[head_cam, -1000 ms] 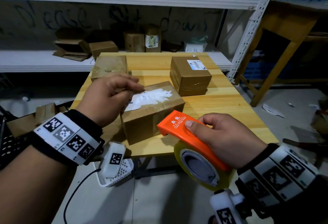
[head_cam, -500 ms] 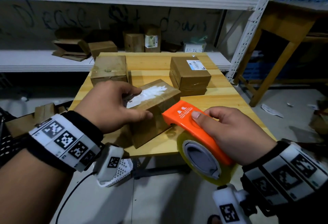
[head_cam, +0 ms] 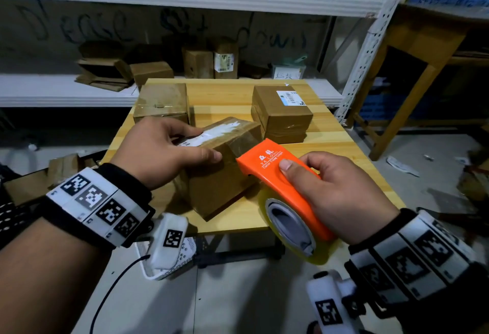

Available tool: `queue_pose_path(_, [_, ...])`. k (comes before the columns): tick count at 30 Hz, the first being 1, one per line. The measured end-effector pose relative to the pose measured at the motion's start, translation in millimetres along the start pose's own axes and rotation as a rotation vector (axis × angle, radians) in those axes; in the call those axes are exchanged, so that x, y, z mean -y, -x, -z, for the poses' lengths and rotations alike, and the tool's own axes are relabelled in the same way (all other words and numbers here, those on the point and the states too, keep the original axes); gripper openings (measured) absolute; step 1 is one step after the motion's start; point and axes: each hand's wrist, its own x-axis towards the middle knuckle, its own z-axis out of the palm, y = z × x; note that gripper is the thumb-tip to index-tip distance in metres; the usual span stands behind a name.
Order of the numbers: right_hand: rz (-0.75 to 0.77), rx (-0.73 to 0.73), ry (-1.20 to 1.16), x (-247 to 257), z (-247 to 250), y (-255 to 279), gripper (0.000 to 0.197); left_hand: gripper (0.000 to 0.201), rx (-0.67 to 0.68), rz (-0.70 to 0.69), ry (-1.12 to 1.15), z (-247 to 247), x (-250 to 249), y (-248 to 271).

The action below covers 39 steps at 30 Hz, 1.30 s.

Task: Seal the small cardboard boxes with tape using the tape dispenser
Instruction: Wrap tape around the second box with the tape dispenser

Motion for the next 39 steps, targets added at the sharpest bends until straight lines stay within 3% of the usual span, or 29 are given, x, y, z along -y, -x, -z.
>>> queue_pose_path(5, [-0.017,0.016,0.006,-2.6,1.0,0.8,0.055,0.062,-0.013,0.103,0.202,5.1,6.0,-6.9])
queue_pose_path(10, [-0.032,0.031,-0.014,-3.8,0.2,-0.2,0.054,0.042,0.028,0.151,0.234,8.0,5.2,-8.9])
queue_pose_path(21, [-0.008,0.028,-0.012,1.8,-4.8,-0.9,0.05,0.061,0.035,0.263,0.387,2.3,7.9,-4.1])
queue_pose_path(27, [-0.022,0.028,0.004,2.4,-3.2,0.2,0.049,0.043,0.02,0.328,0.412,1.5,2.6,-0.6])
queue_pose_path(32, [-0.07,0.042,0.053,-3.3,-1.1,3.7,0.045,0.037,-0.056,0.534,0.639,-3.1,8.1,5.4])
queue_pose_path(36, [-0.076,0.064,0.052,-5.0,0.5,3.6,0.044,0.028,-0.037,0.526,0.553,-5.0,-4.0,7.8])
queue_pose_path(39, [-0.085,0.079,0.041,-5.3,1.6,3.1,0.047,0.03,-0.046,0.494,0.363,-6.0,-7.4,6.4])
